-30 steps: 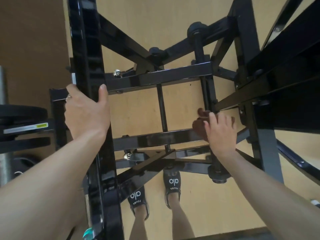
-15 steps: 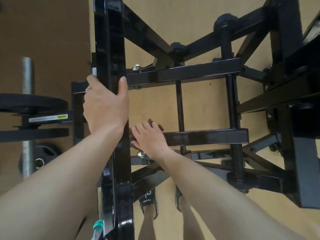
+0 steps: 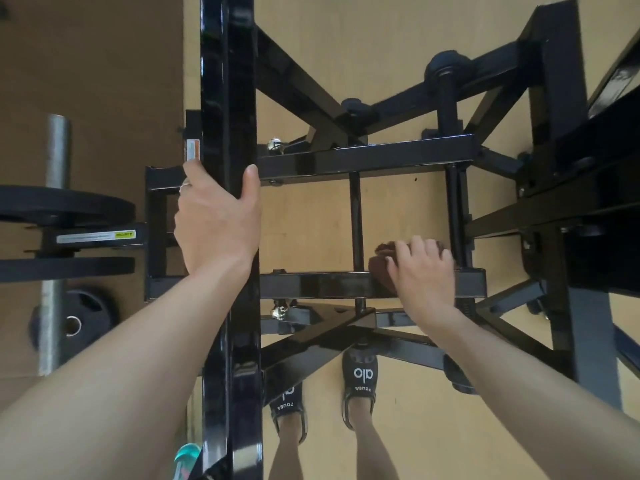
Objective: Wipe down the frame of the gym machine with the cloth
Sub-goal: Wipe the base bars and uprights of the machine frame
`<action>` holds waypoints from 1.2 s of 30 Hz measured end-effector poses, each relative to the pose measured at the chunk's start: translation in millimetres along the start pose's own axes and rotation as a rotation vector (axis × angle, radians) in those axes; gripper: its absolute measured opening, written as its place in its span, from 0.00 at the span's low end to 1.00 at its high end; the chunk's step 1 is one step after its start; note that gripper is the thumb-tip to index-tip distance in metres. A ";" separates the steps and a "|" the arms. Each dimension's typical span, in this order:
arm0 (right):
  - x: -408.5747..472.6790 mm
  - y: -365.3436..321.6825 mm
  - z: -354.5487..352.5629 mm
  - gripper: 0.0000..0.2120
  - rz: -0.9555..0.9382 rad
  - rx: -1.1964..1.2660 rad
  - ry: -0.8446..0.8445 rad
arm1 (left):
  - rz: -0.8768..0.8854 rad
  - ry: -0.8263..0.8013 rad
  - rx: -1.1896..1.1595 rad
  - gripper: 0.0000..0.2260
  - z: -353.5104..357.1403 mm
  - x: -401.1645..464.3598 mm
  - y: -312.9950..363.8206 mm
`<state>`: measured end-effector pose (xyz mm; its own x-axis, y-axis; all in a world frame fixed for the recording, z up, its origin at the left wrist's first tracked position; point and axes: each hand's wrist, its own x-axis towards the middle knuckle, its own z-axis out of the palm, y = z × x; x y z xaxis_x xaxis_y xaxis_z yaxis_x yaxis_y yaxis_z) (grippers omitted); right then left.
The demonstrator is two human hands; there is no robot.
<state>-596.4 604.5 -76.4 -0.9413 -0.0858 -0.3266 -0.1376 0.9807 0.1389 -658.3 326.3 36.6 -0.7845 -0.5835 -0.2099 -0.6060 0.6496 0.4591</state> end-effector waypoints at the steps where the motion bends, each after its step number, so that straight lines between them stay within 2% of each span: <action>1: 7.0 -20.4 0.1 0.16 -0.037 0.023 -0.010 | 0.003 0.005 0.001 0.31 0.8 0.7 -0.3; 6: 10.7 -134.5 2.2 0.16 -0.382 0.126 -0.107 | 0.015 0.024 0.010 0.31 2.8 1.6 -1.6; 8: 25.4 -150.3 0.8 0.16 -0.356 0.254 -0.154 | 0.012 0.032 0.014 0.31 3.5 2.7 -2.7; 10: 51.4 -142.9 4.1 0.17 -0.117 0.544 -0.229 | 0.014 0.026 0.011 0.32 3.0 3.0 -3.6; 12: 83.0 -116.8 15.1 0.18 0.257 0.784 -0.174 | 0.018 0.019 -0.011 0.31 3.1 2.4 -3.4; 14: 115.5 -83.1 24.5 0.19 0.570 0.850 -0.115 | 0.018 0.026 -0.026 0.30 3.0 2.9 -4.0; 16: 140.7 -55.8 35.0 0.21 0.717 0.883 -0.155 | 0.021 0.026 -0.046 0.29 3.7 3.5 -5.2; 19: 168.1 -53.9 49.1 0.25 0.623 0.873 -0.194 | 0.037 0.034 -0.063 0.29 4.9 4.8 -8.3; 21: 178.1 -65.7 58.4 0.32 0.498 0.810 -0.211 | 0.045 0.040 -0.079 0.28 6.4 5.0 -9.6; 23: 185.9 -70.3 67.6 0.37 0.485 0.776 -0.208 | 0.049 0.054 -0.087 0.27 8.0 5.8 -10.6; 27: 198.3 -57.5 73.3 0.32 0.535 0.895 -0.243 | 0.060 0.066 -0.100 0.25 9.6 6.1 -11.9; 30: 183.0 -58.6 76.9 0.28 0.536 0.833 -0.286 | 0.054 0.070 -0.108 0.25 10.9 5.4 -12.5; 33: 145.3 -60.0 85.9 0.21 0.578 0.748 -0.470 | 0.043 0.060 -0.104 0.26 9.5 3.7 -11.3; 36: 126.9 -55.6 80.0 0.23 0.545 0.597 -0.747 | 0.046 0.058 -0.108 0.27 8.0 3.2 -10.2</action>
<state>-683.6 553.1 -200.4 -0.3788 0.3152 -0.8702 0.6004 0.7992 0.0281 -655.7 321.8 24.3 -0.8007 -0.5831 -0.1378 -0.5490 0.6219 0.5584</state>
